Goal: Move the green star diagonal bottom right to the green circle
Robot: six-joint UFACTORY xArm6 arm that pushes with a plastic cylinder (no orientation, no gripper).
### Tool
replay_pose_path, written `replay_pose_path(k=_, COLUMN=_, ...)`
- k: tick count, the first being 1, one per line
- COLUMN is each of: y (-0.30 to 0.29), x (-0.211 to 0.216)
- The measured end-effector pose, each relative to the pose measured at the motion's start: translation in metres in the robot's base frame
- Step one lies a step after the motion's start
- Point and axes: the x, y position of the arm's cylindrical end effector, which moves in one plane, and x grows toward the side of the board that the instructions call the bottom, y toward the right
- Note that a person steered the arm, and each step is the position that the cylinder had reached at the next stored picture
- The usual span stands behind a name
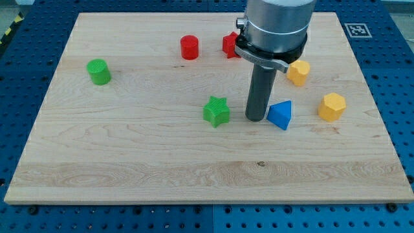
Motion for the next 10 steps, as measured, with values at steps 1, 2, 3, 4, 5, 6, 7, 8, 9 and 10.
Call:
replay_pose_path(k=1, y=-0.032, x=0.0)
replay_pose_path(k=2, y=-0.071, x=0.0)
replay_pose_path(k=3, y=-0.101, x=0.0)
replay_pose_path(k=4, y=-0.118, x=0.0)
replay_pose_path(k=5, y=-0.124, x=0.005)
replay_pose_path(k=6, y=-0.132, x=0.013)
replay_pose_path(k=7, y=-0.138, x=0.015)
replay_pose_path(k=8, y=-0.156, x=0.015)
replay_pose_path(k=9, y=-0.184, x=0.015)
replay_pose_path(k=10, y=-0.203, x=0.015)
